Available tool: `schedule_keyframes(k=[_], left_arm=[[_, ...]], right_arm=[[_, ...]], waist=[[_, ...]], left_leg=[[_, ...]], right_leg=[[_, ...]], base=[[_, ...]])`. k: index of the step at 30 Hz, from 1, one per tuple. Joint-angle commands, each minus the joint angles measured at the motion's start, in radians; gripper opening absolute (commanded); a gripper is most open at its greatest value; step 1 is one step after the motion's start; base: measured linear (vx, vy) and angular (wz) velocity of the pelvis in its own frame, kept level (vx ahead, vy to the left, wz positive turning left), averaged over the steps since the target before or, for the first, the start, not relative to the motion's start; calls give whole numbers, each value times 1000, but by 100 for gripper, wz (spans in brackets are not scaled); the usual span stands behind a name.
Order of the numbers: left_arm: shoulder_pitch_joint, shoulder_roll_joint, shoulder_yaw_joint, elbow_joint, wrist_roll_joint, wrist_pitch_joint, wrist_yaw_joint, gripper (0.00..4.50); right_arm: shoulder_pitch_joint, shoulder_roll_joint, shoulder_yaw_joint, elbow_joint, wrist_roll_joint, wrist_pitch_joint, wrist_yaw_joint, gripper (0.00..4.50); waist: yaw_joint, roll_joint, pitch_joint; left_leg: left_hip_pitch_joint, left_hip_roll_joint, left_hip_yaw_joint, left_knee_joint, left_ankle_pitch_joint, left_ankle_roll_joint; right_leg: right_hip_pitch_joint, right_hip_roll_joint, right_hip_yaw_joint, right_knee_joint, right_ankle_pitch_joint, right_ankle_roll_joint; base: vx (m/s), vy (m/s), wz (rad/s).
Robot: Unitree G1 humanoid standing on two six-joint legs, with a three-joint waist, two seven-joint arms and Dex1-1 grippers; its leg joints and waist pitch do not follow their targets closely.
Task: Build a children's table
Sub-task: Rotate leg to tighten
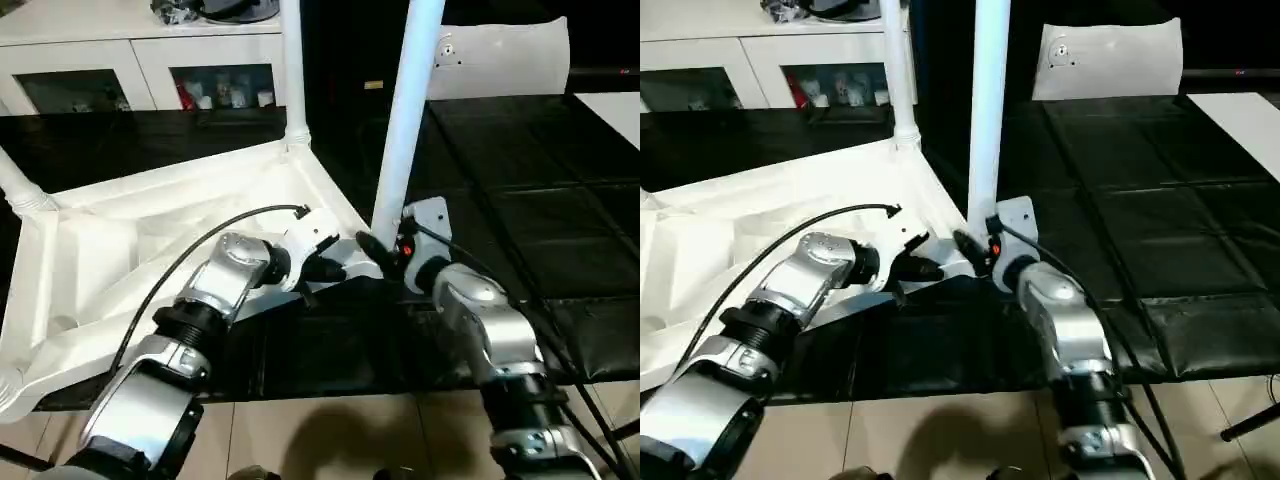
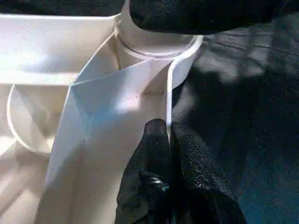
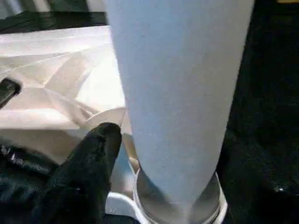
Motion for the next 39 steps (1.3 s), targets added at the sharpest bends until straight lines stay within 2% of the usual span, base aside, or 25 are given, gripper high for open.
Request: schedule_keyframes(k=[1, 3, 5, 7, 8, 9, 11, 13, 15, 19, 20, 25, 29, 32, 33, 37, 39], left_arm=[[0, 10, -4, -48, -10, -26, -37, 0], [15, 39, -21, -59, -10, -60, -97, 0], [43, 94, -48, -77, -26, -111, -220, 0], [49, 112, -59, -81, -28, -128, -254, 0], [53, 131, -71, -79, -25, -171, -283, 0], [54, 142, -76, -75, -23, -189, -300, 0], [55, 152, -80, -72, -22, -203, -318, 0], [58, 180, -92, -63, -29, -249, -396, 0], [57, 196, -104, -54, -31, -279, -442, 0], [59, 216, -127, -63, -34, -311, -500, 0], [60, 220, -133, -64, -35, -320, -514, 0], [59, 227, -151, -61, -29, -361, -560, 0], [57, 231, -160, -64, -26, -375, -580, 0], [52, 232, -160, -54, -24, -384, -581, 0], [50, 232, -159, -50, -23, -388, -579, 0], [45, 232, -156, -33, -22, -401, -577, 0], [43, 233, -155, -26, -19, -408, -575, 0]], right_arm=[[8, -3, 39, -29, 28, -28, 59, 358], [20, -35, 34, -36, 45, -43, 115, 375], [41, -119, 61, -49, 63, -76, 271, 403], [46, -144, 65, -53, 74, -82, 322, 420], [46, -164, 62, -54, 92, -81, 363, 431], [43, -180, 60, -51, 104, -86, 393, 440], [39, -196, 60, -46, 113, -93, 422, 447], [25, -239, 70, -32, 134, -103, 515, 447], [13, -274, 91, -24, 155, -99, 599, 447], [-2, -319, 132, -14, 168, -103, 727, 447], [-8, -323, 138, -9, 172, -104, 752, 447], [-35, -331, 157, 33, 180, -131, 820, 393], [-58, -348, 201, 65, 161, -144, 880, 374], [-67, -349, 209, 80, 151, -150, 897, 353], [-71, -351, 214, 87, 147, -153, 907, 335], [-85, -351, 226, 113, 142, -173, 926, 312], [-92, -346, 230, 130, 141, -187, 928, 283]], waist=[[6, -15, -75], [4, -15, -75], [7, -11, -74], [11, -10, -73], [12, -9, -71], [13, -21, -70], [20, -13, -66], [29, -21, -67], [40, -23, -65], [48, -26, -65], [51, -30, -66], [62, -34, -69], [67, -34, -68], [72, -37, -69], [75, -34, -70], [80, -34, -70], [80, -34, -70]], left_leg=[[3, 58, -23, -62, -127, 89], [0, 57, -23, -61, -121, 97], [3, 58, -22, -61, -137, 100], [4, 61, -22, -61, -147, 103], [5, 61, -22, -63, -160, 100], [5, 62, -21, -64, -178, 95], [8, 65, -21, -65, -200, 80], [10, 67, -22, -66, -204, 69], [13, 70, -20, -68, -211, 66], [12, 71, -21, -68, -214, 61], [13, 71, -21, -67, -213, 60], [13, 73, -19, -66, -186, 61], [13, 72, -19, -66, -189, 58], [13, 73, -19, -66, -184, 57], [14, 73, -20, -65, -183, 56], [14, 74, -20, -65, -185, 53], [14, 73, -19, -65, -187, 51]], right_leg=[[65, -76, 60, -68, -212, -183], [68, -76, 59, -66, -201, -193], [67, -76, 58, -71, -216, -190], [65, -74, 59, -67, -214, -193], [64, -74, 58, -70, -228, -195], [63, -75, 58, -72, -265, -188], [58, -77, 59, -78, -329, -174], [58, -78, 59, -77, -353, -162], [54, -78, 61, -76, -351, -162], [54, -81, 62, -73, -354, -165], [55, -82, 61, -73, -357, -166], [53, -82, 62, -68, -325, -177], [54, -83, 62, -69, -339, -175], [54, -83, 62, -68, -338, -173], [53, -84, 62, -67, -335, -175], [53, -83, 62, -66, -325, -177], [53, -83, 61, -67, -329, -178]], base=[[0, 0, 0], [0, 0, 0], [0, 0, 0], [0, 0, 0], [0, 0, 0], [0, 0, 0], [0, 0, 0], [0, 0, 0], [0, 0, 0], [0, 0, 0], [0, 0, 0], [0, 0, 0], [0, 0, 0], [0, 0, 0], [0, 0, 0], [0, 0, 0], [0, 0, 0]])
